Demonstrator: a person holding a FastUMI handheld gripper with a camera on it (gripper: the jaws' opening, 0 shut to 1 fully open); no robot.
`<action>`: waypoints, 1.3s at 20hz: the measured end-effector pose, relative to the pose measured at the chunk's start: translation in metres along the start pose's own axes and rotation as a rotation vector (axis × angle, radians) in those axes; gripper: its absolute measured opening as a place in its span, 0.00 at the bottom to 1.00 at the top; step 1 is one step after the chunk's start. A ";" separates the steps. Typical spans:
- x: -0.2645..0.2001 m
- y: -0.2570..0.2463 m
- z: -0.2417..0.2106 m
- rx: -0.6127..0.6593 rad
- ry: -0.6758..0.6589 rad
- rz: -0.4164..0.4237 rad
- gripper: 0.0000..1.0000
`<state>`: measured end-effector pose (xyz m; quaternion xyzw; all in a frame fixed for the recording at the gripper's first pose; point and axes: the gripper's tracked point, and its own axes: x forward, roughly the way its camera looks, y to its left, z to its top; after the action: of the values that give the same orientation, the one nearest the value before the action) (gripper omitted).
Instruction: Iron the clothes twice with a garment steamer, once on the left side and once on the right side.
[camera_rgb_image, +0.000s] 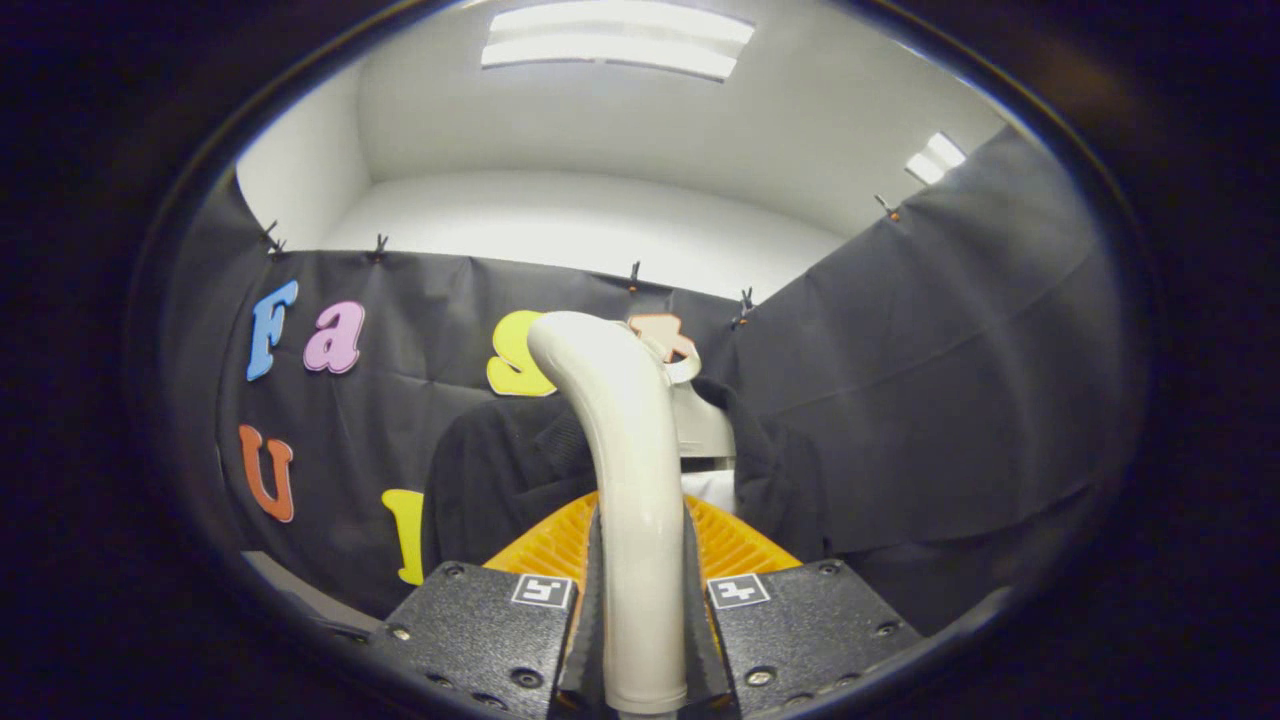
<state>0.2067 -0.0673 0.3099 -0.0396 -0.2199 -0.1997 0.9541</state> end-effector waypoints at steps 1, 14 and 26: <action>0.000 0.004 -0.002 -0.023 -0.010 -0.006 0.36; -0.016 0.026 -0.066 -0.130 0.101 0.001 0.36; -0.055 0.014 -0.147 -0.233 0.232 -0.046 0.36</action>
<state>0.2261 -0.0582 0.1541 -0.1214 -0.0843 -0.2488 0.9572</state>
